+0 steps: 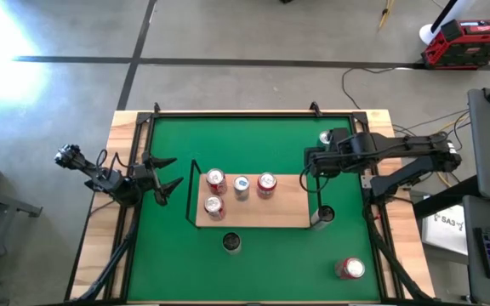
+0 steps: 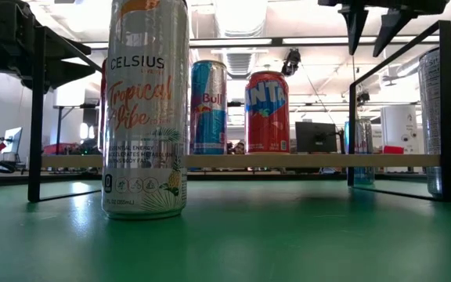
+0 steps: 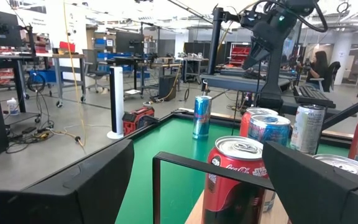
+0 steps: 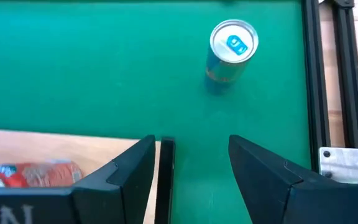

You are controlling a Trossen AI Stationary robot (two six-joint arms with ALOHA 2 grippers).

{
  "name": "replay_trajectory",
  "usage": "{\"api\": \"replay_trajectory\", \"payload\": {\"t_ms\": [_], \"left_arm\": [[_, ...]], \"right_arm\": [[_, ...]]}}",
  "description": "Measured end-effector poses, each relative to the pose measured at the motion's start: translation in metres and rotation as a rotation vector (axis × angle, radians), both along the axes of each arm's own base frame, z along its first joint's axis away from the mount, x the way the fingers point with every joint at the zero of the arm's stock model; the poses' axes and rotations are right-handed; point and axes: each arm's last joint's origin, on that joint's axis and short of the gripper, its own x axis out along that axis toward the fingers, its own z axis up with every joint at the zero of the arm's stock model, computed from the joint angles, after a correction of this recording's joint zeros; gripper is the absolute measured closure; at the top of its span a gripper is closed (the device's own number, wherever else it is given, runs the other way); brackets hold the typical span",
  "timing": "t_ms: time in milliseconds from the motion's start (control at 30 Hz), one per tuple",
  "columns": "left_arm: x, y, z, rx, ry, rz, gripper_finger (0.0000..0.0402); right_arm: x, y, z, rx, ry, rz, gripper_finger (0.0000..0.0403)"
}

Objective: Place canned beverage on shelf
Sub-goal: Put the blue soda can on the shelf

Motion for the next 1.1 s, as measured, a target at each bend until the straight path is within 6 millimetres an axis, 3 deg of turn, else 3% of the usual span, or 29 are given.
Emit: {"api": "replay_trajectory", "payload": {"t_ms": [300,533,667,933,1100], "left_arm": [[0.0,0.0,0.0,0.0,0.0,0.0,0.0061],[0.0,0.0,0.0,0.0,0.0,0.0,0.0061],[0.0,0.0,0.0,0.0,0.0,0.0,0.0061],[0.0,0.0,0.0,0.0,0.0,0.0,0.0061],[0.0,0.0,0.0,0.0,0.0,0.0,0.0061]], "right_arm": [[-0.001,-0.023,-0.002,0.008,-0.035,-0.181,0.0206],[-0.014,-0.052,0.004,0.012,-0.055,-0.305,0.0206],[-0.02,-0.073,0.003,0.1,-0.05,-0.359,0.0206],[-0.012,-0.112,-0.008,0.302,-0.046,-0.25,0.0207],[0.0,-0.125,-0.019,0.269,-0.009,-0.243,0.0207]]}}
